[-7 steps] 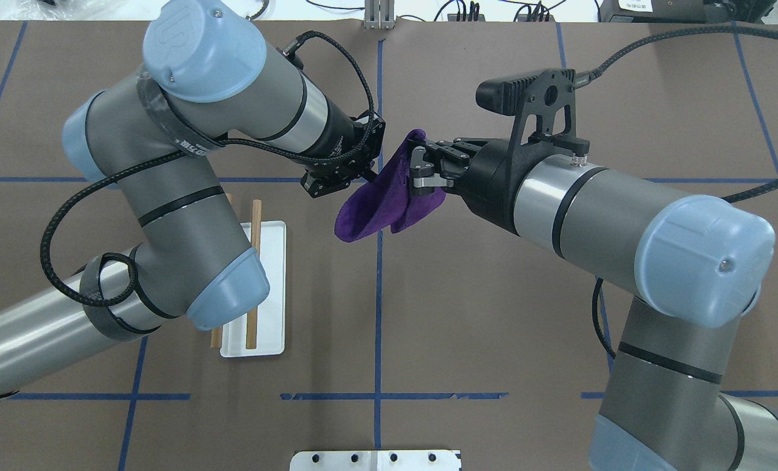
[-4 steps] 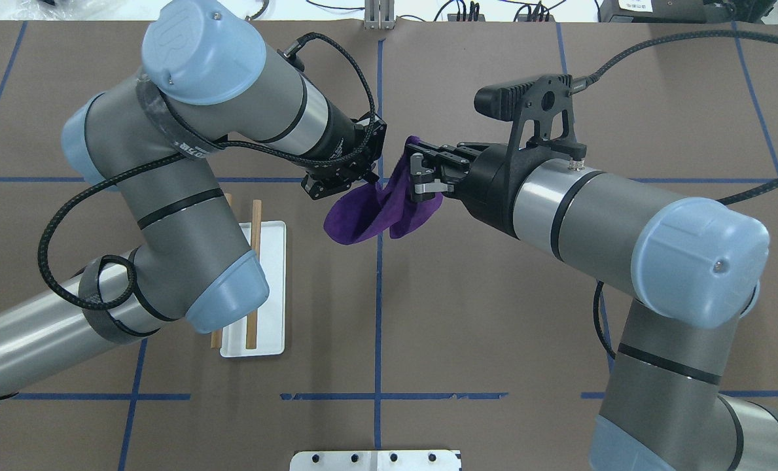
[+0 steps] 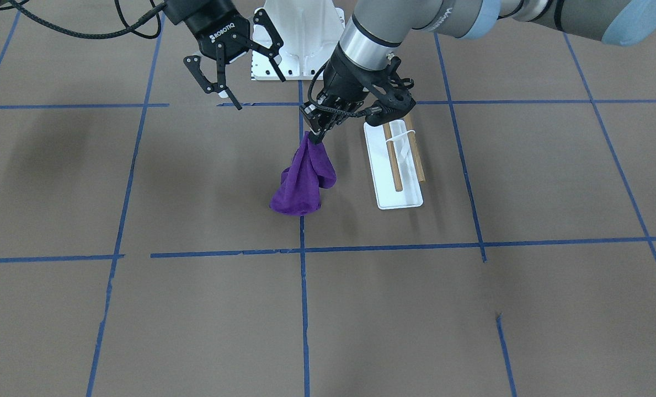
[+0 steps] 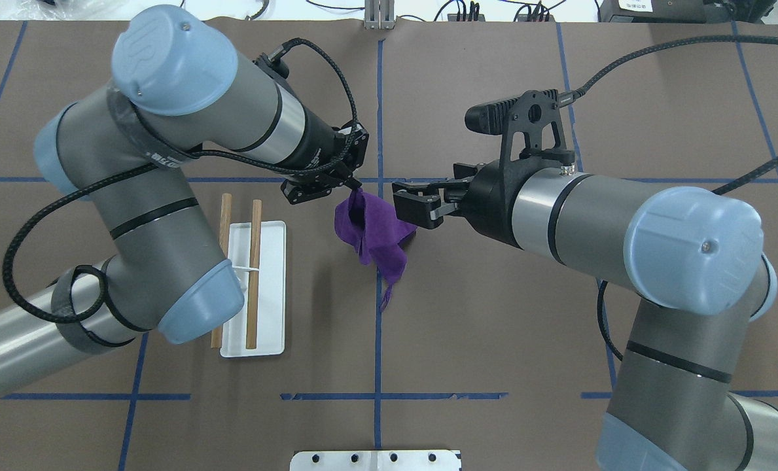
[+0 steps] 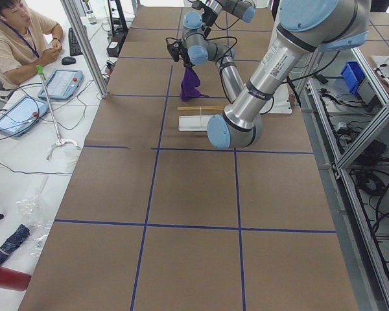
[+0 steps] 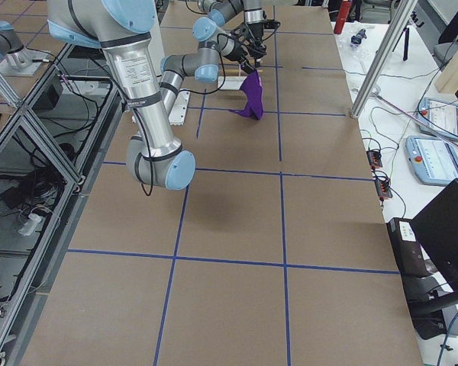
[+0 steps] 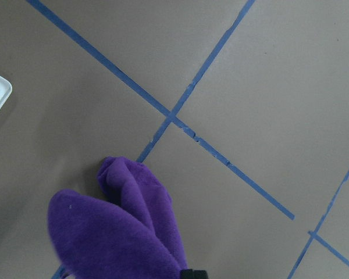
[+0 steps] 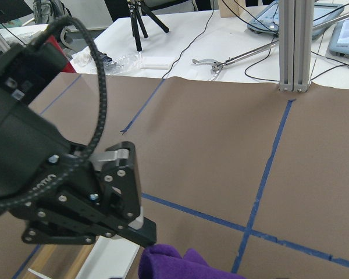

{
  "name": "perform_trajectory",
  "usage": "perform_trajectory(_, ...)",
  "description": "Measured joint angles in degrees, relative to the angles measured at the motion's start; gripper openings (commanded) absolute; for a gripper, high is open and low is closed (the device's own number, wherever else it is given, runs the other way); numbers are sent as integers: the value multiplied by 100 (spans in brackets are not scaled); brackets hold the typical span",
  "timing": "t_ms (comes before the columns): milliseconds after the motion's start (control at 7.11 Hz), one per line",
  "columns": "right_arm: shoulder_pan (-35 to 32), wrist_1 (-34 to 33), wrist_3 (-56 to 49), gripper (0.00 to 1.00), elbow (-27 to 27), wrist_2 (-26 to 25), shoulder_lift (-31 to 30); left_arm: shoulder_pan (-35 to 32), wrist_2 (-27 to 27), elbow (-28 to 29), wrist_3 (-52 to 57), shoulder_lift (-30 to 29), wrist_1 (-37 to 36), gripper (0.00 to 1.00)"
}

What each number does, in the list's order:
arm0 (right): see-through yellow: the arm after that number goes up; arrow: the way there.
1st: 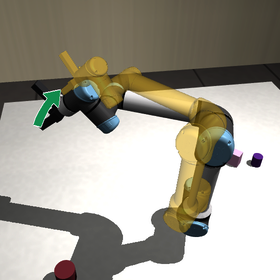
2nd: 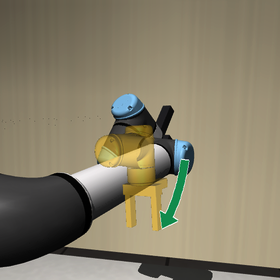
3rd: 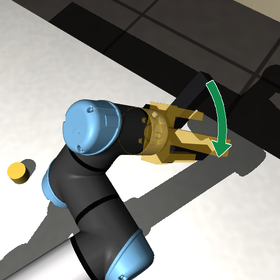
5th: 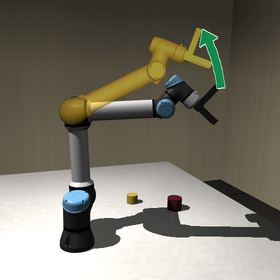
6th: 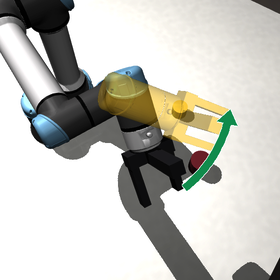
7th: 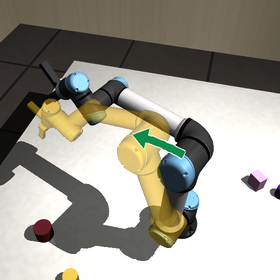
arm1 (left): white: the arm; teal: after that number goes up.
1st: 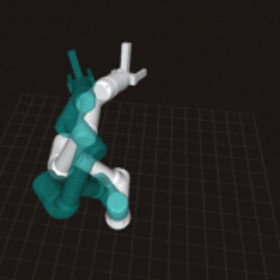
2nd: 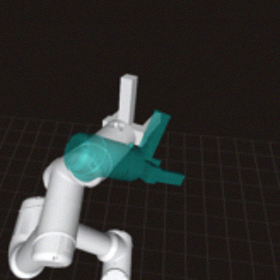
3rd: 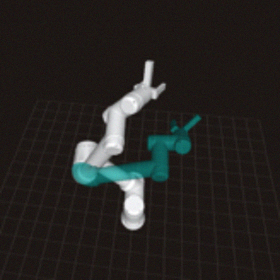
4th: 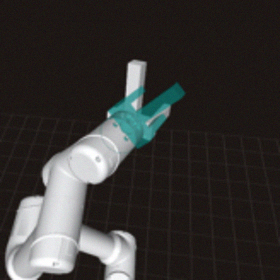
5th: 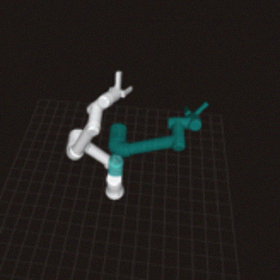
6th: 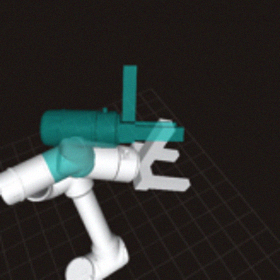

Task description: Hang towel on rack

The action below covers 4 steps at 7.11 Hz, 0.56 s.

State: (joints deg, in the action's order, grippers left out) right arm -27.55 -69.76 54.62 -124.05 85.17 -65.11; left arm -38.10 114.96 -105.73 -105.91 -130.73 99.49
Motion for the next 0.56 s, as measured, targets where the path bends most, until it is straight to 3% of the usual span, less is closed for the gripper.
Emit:
perform_trajectory(281, -758, -1156, -48, 100, 1, 1239, -21, -59, 2, -458, 814, 580, -7, 0)
perform_trajectory(563, -1782, -2406, -910, 100, 38, 2653, -113, -125, 16, -819, 1848, 1135, -9, 0)
